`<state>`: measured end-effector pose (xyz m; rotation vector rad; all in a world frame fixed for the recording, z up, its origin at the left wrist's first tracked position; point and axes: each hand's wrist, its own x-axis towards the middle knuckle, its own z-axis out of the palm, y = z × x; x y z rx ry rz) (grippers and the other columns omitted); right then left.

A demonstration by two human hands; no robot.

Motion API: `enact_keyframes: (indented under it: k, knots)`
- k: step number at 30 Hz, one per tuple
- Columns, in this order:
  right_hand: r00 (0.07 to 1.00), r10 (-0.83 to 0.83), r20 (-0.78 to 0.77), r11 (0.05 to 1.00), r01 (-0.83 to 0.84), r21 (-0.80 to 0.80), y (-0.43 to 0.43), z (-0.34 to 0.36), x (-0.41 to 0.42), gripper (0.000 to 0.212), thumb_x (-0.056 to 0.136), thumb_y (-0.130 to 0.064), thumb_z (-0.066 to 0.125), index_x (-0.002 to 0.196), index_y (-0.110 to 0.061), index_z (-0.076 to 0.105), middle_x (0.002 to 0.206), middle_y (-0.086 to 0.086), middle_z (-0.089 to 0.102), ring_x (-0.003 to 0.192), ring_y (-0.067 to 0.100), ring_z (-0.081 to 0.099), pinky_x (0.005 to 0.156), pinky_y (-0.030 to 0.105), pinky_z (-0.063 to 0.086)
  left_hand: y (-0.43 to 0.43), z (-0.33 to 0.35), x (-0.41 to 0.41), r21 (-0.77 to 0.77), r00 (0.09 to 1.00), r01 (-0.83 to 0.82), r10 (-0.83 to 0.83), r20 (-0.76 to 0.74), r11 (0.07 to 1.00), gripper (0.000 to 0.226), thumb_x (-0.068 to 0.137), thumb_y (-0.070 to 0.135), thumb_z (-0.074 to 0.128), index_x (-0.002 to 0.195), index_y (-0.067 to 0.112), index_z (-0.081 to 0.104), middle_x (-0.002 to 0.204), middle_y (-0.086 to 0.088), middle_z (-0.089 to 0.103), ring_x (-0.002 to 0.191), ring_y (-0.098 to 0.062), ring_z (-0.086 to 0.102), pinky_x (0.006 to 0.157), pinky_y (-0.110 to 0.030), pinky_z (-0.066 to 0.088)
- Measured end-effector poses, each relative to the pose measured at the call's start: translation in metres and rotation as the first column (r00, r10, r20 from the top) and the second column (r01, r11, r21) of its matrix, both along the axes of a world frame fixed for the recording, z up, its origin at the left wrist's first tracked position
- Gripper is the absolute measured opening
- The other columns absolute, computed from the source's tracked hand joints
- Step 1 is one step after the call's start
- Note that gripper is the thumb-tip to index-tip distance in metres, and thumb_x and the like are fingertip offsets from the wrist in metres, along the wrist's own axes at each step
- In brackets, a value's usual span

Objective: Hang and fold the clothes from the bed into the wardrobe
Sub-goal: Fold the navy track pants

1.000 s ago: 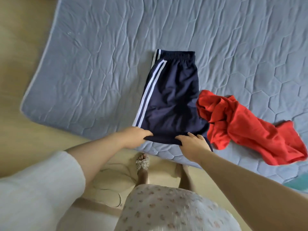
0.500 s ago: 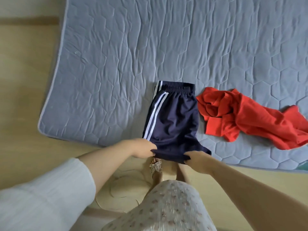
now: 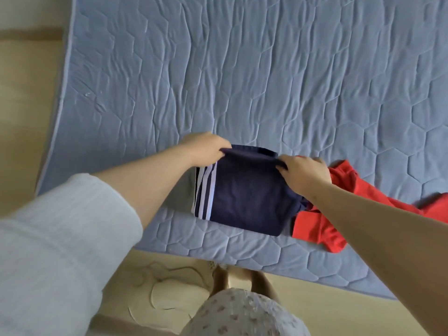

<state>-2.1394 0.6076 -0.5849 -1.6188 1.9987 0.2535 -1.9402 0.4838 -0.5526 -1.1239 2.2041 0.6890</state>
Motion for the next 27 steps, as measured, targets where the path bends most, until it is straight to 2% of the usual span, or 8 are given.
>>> enact_keyframes:
  k: [2, 4, 7, 11, 16, 19, 22, 27]
  knots:
    - [0.999, -0.021, -0.033, 0.999, 0.02, -0.035, -0.014, -0.014, -0.004, 0.039, 0.099, -0.04, 0.031, 0.136, -0.033, 0.041, 0.137, 0.004, 0.05, 0.132, 0.03, 0.035, 0.107, 0.044, 0.022, -0.008, -0.02, -0.005, -0.192, 1.0, -0.028, 0.026, -0.009, 0.981, 0.028, 0.095, 0.025, 0.041, 0.118, 0.033, 0.055, 0.123, 0.0, 0.058, 0.12, -0.026, 0.044, 0.095, -0.037, 0.032]
    - [0.997, -0.068, -0.035, 0.997, 0.066, -0.039, -0.019, -0.025, -0.002, 0.051, 0.098, -0.044, 0.03, 0.147, -0.036, 0.016, 0.156, 0.002, 0.018, 0.143, 0.031, 0.01, 0.113, 0.047, 0.011, 0.0, -0.038, -0.01, -0.348, 0.995, -0.088, 0.101, 0.02, 0.933, 0.045, 0.095, 0.028, 0.044, 0.139, 0.032, 0.034, 0.151, 0.001, 0.029, 0.142, -0.027, 0.011, 0.113, -0.048, 0.007]
    - [0.992, -0.125, -0.025, 0.991, 0.124, -0.046, -0.008, -0.039, 0.007, 0.061, 0.097, -0.049, 0.03, 0.148, -0.038, -0.002, 0.158, -0.001, -0.007, 0.145, 0.029, -0.003, 0.114, 0.049, 0.003, 0.034, -0.064, -0.012, -0.373, 0.99, -0.105, 0.131, 0.045, 0.922, 0.071, 0.093, 0.039, 0.046, 0.149, 0.032, 0.002, 0.158, 0.003, -0.004, 0.144, -0.027, -0.012, 0.113, -0.052, -0.004]
    - [0.976, -0.219, 0.023, 0.975, 0.218, 0.036, 0.023, -0.059, 0.022, 0.062, 0.096, -0.049, 0.032, 0.146, -0.043, -0.004, 0.158, -0.005, -0.011, 0.145, 0.026, -0.007, 0.113, 0.053, 0.003, 0.072, -0.095, -0.006, -0.224, 0.995, -0.092, 0.095, 0.001, 0.97, 0.072, 0.092, 0.053, 0.039, 0.147, 0.038, -0.005, 0.157, 0.005, -0.014, 0.143, -0.026, -0.017, 0.113, -0.055, -0.001]
    - [0.961, -0.273, 0.051, 0.956, 0.265, 0.127, 0.043, -0.09, 0.033, 0.066, 0.093, -0.05, 0.039, 0.146, -0.044, 0.0, 0.158, -0.007, -0.01, 0.145, 0.027, -0.006, 0.111, 0.057, 0.01, 0.084, -0.131, 0.014, -0.16, 0.983, -0.179, 0.182, 0.002, 0.971, 0.073, 0.089, 0.058, 0.041, 0.146, 0.044, -0.004, 0.156, 0.008, -0.017, 0.143, -0.028, -0.01, 0.107, -0.057, 0.021]
    - [0.965, -0.232, 0.12, 0.971, 0.223, 0.081, 0.04, -0.107, 0.04, 0.07, 0.092, -0.048, 0.043, 0.148, -0.039, 0.003, 0.158, -0.002, -0.007, 0.145, 0.028, -0.003, 0.113, 0.05, 0.01, 0.093, -0.142, 0.031, -0.165, 0.98, -0.198, 0.198, -0.018, 0.966, 0.082, 0.086, 0.053, 0.053, 0.146, 0.043, -0.002, 0.156, 0.008, -0.013, 0.127, -0.034, 0.024, 0.1, -0.041, 0.035]
    - [0.974, -0.164, 0.154, 0.982, 0.147, 0.12, 0.055, -0.109, 0.052, 0.073, 0.092, -0.045, 0.044, 0.148, -0.036, 0.0, 0.158, 0.002, -0.009, 0.145, 0.026, -0.002, 0.115, 0.044, 0.01, 0.117, -0.14, 0.046, -0.142, 0.978, -0.207, 0.206, -0.017, 0.968, 0.086, 0.085, 0.032, 0.062, 0.146, 0.042, 0.002, 0.157, 0.007, -0.011, 0.1, -0.027, 0.037, 0.091, -0.032, 0.04]
    - [0.963, -0.198, 0.181, 0.979, 0.185, 0.089, 0.074, -0.094, 0.063, 0.069, 0.093, -0.04, 0.048, 0.149, -0.03, 0.009, 0.159, 0.004, -0.002, 0.145, 0.026, 0.003, 0.115, 0.041, 0.012, 0.13, -0.133, 0.059, -0.102, 0.941, -0.308, 0.287, -0.182, 0.946, 0.078, 0.085, 0.017, 0.061, 0.146, 0.038, 0.018, 0.158, 0.005, 0.0, 0.1, -0.03, 0.044, 0.091, -0.034, 0.038]
